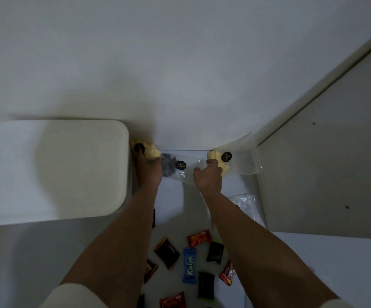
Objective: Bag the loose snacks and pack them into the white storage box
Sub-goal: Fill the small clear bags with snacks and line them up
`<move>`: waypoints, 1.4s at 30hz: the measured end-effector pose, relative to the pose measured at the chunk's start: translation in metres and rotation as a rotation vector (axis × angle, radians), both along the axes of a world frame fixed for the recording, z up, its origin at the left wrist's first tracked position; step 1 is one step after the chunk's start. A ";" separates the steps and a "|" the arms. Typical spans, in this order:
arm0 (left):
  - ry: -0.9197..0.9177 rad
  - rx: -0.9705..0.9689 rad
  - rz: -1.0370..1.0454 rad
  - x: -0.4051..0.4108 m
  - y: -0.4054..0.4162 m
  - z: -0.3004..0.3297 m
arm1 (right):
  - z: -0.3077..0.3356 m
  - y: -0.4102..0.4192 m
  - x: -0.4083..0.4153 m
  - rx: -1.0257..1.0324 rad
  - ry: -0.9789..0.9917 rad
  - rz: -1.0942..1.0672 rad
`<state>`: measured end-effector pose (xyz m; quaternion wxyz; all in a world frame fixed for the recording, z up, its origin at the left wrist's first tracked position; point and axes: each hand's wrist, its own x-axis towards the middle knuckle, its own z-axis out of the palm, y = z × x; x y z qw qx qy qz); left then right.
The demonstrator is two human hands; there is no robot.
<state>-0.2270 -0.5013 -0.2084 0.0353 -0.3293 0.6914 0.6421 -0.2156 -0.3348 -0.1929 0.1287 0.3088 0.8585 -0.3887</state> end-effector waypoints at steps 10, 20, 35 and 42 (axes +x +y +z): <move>0.034 -0.314 -0.134 -0.007 -0.004 0.000 | -0.004 0.000 0.002 -0.183 0.144 -0.225; 0.033 -0.416 -0.304 0.004 0.015 0.031 | 0.021 0.016 0.010 -0.360 0.415 -0.160; 0.048 0.129 -0.329 0.118 0.029 0.138 | 0.106 0.006 0.113 -0.259 0.595 0.194; 0.016 0.255 -0.342 0.211 0.032 0.171 | 0.130 0.004 0.213 -0.261 0.614 0.283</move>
